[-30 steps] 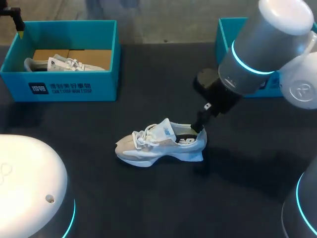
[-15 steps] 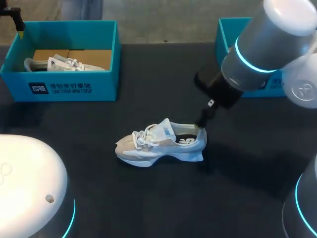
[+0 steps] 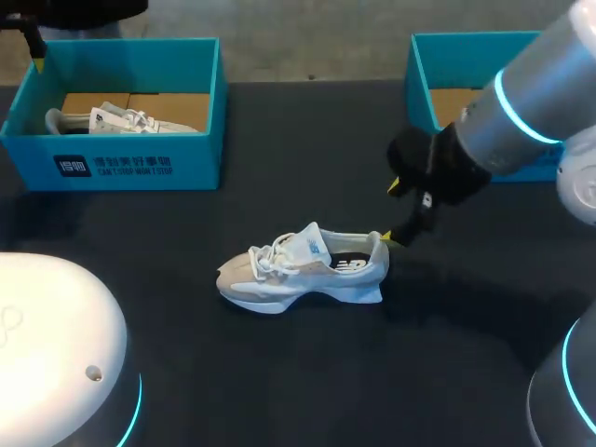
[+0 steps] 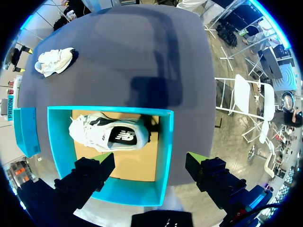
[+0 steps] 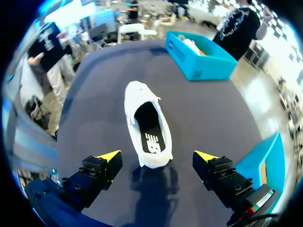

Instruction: Take the shoe out of the shoebox, open the shoe tongue, remove and reinsert the insole, then place the shoe into the shoebox

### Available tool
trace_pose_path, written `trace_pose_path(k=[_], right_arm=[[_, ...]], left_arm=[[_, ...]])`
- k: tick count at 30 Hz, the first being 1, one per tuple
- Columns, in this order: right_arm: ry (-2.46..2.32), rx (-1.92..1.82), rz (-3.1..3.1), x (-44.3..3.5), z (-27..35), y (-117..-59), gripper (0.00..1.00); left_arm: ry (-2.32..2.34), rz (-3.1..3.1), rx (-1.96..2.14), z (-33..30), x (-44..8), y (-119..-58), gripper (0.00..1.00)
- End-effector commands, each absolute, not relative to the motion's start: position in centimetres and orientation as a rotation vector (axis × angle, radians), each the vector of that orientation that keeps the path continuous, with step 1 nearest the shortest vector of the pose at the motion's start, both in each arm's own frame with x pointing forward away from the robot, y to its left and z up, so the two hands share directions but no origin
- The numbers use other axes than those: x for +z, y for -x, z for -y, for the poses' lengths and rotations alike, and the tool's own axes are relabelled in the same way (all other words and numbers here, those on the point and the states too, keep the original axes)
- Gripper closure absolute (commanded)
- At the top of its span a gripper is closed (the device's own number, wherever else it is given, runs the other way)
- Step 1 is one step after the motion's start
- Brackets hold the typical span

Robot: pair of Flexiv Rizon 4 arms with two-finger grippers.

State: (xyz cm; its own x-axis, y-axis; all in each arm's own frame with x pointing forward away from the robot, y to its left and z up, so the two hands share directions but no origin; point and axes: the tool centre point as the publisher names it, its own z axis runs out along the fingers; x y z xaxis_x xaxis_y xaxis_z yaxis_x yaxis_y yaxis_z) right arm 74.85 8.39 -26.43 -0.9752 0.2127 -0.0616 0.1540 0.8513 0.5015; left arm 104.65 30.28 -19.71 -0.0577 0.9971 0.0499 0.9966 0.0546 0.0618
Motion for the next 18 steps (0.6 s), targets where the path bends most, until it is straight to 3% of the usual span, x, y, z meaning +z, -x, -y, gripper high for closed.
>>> trace_pose_path(k=[1, 18], right_arm=[[-0.034, 1.064, -2.81, -27.52, -7.81, -75.55, 0.0], [-0.034, 1.064, -2.81, -27.52, -7.81, -75.55, 0.0]], left_arm=[[-2.153, -2.276, 0.128, -30.27, -19.69, -104.57, 0.0], [-2.153, -2.276, 0.128, -30.27, -19.69, -104.57, 0.0]])
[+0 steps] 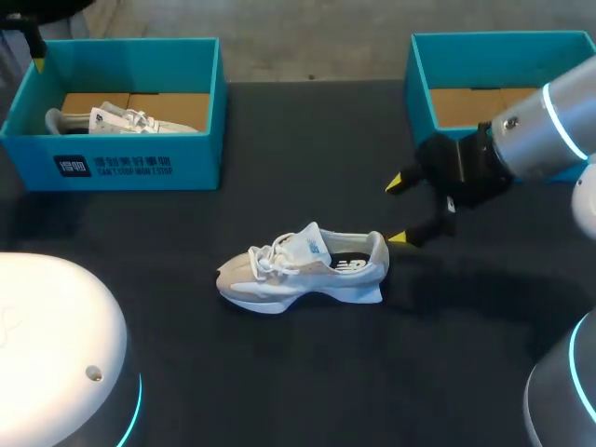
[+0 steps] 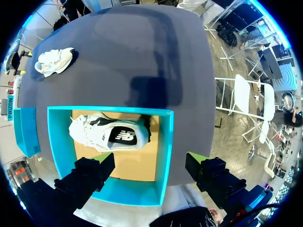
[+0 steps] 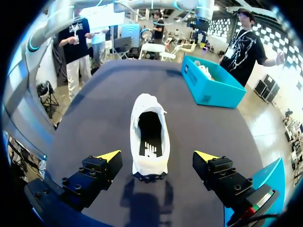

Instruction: Take the shoe out of the shoebox, open the shoe tongue, remove and reinsert the insole, then place the shoe into the shoebox

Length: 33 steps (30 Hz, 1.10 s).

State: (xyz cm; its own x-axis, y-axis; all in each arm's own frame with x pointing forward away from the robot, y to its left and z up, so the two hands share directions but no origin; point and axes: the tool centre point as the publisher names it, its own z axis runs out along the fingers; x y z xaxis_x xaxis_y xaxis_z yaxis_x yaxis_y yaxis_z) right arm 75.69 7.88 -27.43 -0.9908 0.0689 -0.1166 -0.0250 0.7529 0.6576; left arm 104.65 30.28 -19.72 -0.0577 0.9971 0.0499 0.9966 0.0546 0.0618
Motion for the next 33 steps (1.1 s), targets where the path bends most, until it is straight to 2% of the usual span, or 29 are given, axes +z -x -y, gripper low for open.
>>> trace_pose_path(k=[1, 7, 21, 33], right_arm=[[-0.034, 1.064, -2.81, -27.5, -7.8, -75.5, 0.0], [-0.034, 1.064, -2.81, -27.5, -7.8, -75.5, 0.0], [-0.007, 1.174, -2.805, -30.4, -4.0, -74.4, 0.0], [0.028, 1.228, -2.853, -32.7, -3.1, -73.7, 0.0]], left_arm=[[-2.153, -2.276, 0.128, -30.3, -19.7, -104.6, 0.0], [-2.153, -2.276, 0.128, -30.3, -19.7, -104.6, 0.0], [-2.153, -2.276, 0.128, -30.3, -19.7, -104.6, 0.0], [-2.153, -2.276, 0.128, -30.3, -19.7, -104.6, 0.0]])
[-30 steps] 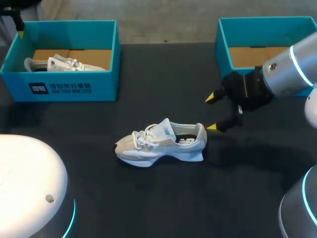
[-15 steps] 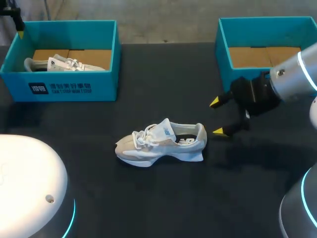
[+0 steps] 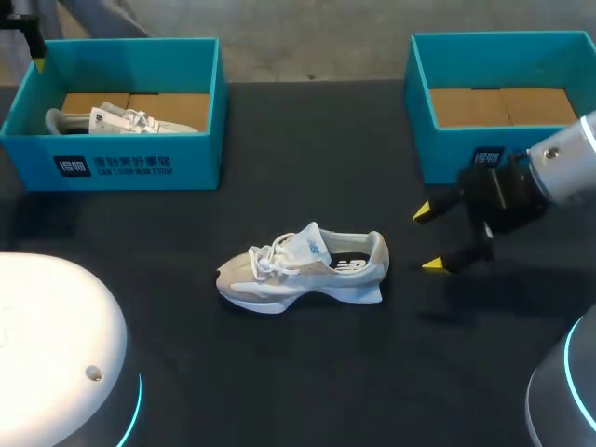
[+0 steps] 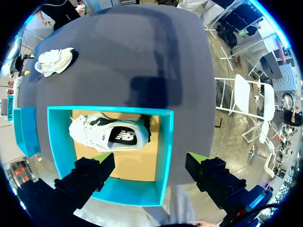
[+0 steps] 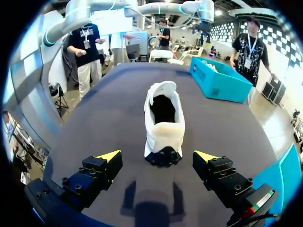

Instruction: Take the shoe out of the shoebox, open the shoe tongue, remove and reinsert the insole, then place the shoe into the shoebox

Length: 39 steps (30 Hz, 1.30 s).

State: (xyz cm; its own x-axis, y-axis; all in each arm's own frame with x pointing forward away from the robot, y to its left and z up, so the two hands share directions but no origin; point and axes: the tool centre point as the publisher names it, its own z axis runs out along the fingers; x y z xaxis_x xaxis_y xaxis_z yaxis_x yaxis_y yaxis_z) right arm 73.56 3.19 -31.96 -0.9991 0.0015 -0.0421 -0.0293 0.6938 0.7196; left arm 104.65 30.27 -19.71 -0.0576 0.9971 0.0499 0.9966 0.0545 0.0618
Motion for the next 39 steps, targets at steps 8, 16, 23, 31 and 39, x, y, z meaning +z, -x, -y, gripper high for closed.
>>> trace_pose_path(k=[8, 16, 23, 31, 39], right_arm=[[0.068, 1.205, -2.811, -34.7, -2.0, -74.2, 0.0], [0.062, 1.128, -2.793, -37.0, -0.7, -74.8, 0.0], [0.028, 1.122, -2.737, -38.0, -0.4, -75.2, 0.0], [0.011, 1.103, -2.723, -37.9, -0.4, -75.4, 0.0], [0.011, 1.103, -2.723, -37.9, -0.4, -75.4, 0.0]], left_arm=[[-2.153, -2.276, 0.128, -30.3, -19.7, -104.6, 0.0], [-2.153, -2.276, 0.128, -30.3, -19.7, -104.6, 0.0], [-2.153, -2.276, 0.128, -30.3, -19.7, -104.6, 0.0], [-2.153, -2.276, 0.128, -30.3, -19.7, -104.6, 0.0], [-2.153, -2.276, 0.128, -30.3, -19.7, -104.6, 0.0]])
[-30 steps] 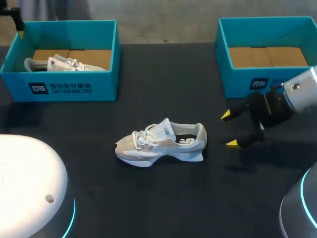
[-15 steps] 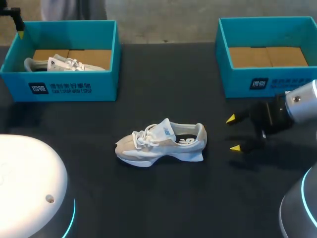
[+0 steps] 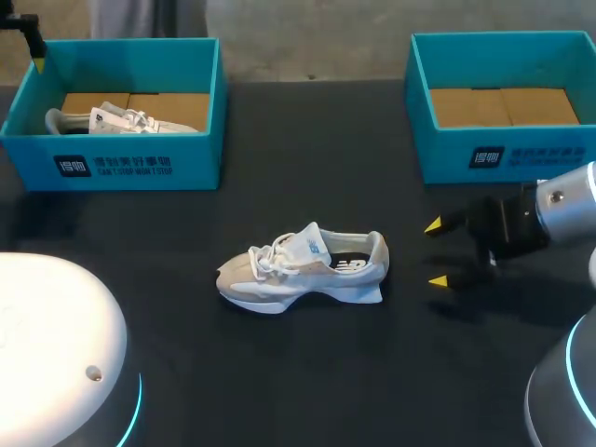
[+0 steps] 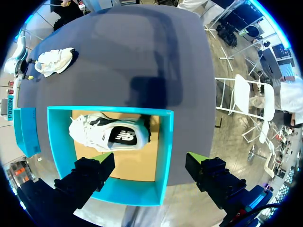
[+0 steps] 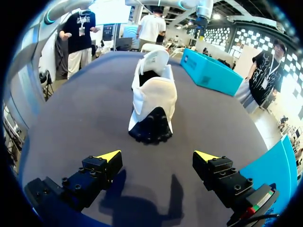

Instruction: Take the shoe out of the shoebox, open the shoe tongue, remove and reinsert the insole, then place the shoe into the shoebox

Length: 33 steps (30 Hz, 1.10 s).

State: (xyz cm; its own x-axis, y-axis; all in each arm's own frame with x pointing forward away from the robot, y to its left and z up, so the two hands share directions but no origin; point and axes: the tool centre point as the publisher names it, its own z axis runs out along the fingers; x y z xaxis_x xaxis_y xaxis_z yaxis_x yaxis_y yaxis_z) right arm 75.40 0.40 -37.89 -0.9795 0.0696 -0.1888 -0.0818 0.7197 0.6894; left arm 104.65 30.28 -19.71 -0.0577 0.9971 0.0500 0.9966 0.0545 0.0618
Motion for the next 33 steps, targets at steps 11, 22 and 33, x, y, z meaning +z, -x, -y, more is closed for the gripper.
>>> trace_pose_path(k=[11, 22, 33], right_arm=[[0.011, 1.103, -2.723, -37.9, -0.4, -75.4, 0.0], [-0.042, 1.131, -2.755, -37.8, -0.9, -75.8, 0.0], [-0.035, 1.185, -2.736, -37.9, -3.0, -76.3, 0.0]], left_arm=[[-2.153, -2.276, 0.128, -30.3, -19.7, -104.6, 0.0], [-2.153, -2.276, 0.128, -30.3, -19.7, -104.6, 0.0], [-2.153, -2.276, 0.128, -30.3, -19.7, -104.6, 0.0]])
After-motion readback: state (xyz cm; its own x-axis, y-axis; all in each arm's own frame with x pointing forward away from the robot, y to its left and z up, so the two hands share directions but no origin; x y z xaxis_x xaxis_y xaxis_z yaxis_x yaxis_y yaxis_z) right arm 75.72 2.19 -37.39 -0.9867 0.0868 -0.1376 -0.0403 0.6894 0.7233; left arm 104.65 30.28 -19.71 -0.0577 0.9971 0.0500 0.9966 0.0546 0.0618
